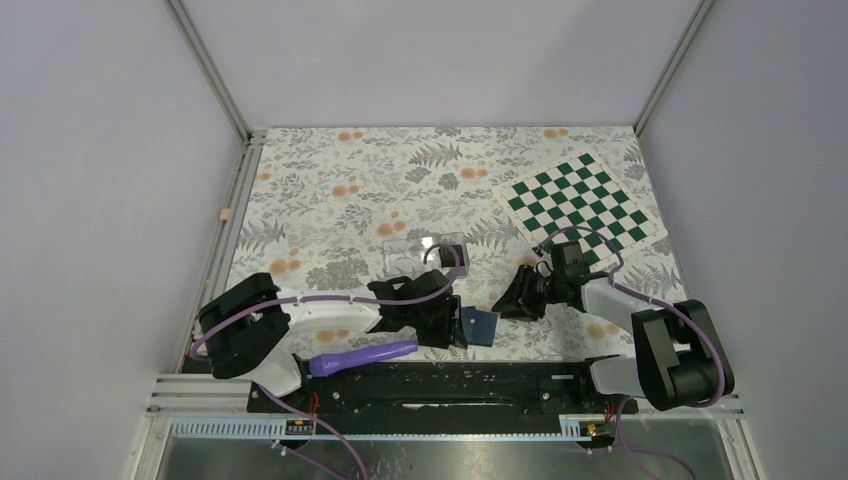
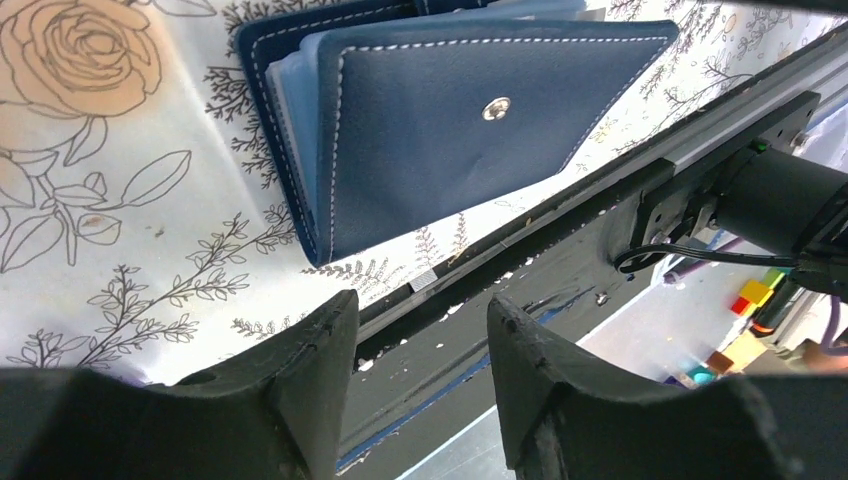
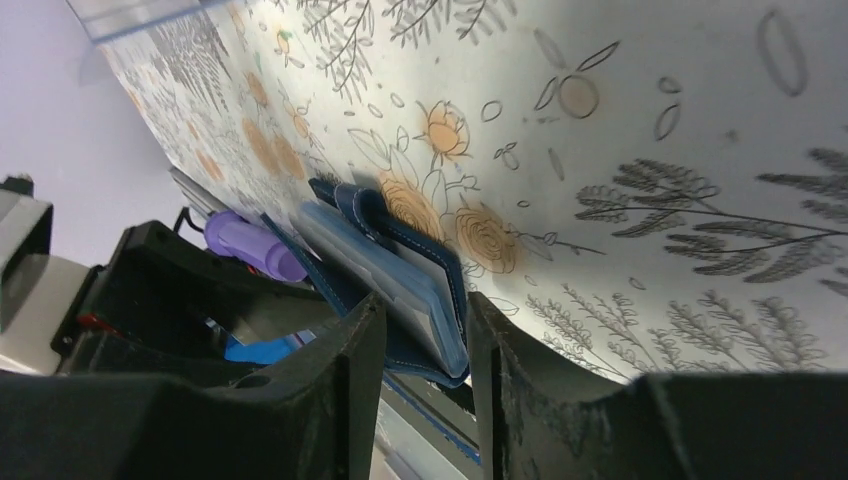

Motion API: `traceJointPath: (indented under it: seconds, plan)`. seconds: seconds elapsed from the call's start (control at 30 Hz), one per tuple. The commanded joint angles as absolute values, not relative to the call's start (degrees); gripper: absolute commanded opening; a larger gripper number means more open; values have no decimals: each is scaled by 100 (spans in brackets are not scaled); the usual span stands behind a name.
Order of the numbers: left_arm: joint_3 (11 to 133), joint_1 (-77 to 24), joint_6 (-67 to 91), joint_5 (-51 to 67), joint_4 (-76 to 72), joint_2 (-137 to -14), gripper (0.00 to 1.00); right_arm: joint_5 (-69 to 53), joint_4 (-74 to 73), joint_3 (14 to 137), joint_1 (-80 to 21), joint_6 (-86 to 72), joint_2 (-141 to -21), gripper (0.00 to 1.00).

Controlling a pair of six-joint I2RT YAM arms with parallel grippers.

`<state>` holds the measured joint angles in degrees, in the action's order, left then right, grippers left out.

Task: Put the credit cards into the card holder
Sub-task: Close the card holder at the center of the board.

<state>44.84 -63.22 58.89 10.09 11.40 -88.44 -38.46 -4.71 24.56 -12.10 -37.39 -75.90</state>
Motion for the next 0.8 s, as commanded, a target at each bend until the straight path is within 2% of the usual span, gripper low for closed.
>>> traceJointPath:
  seconds: [0.0,0.27,0.53,0.77]
  plan:
    - [4301,-6247,6422,1046,699,-8693,50,-3924,-798,2522,-1441,-3427,-7411,43]
    - [4471,-5855,6435,1108,1027,-9306,47,-3754,-1232,2918,-1616,-3134,-7216,49]
    - [5553,-5530,5315,970,2016,-9951,40,-3592,-1369,3041,-2351,-3075,-7474,51]
    - [6594,-5307,4488,1064,2520,-10530,43,-3457,-1368,2572,-2461,-3451,-7227,37]
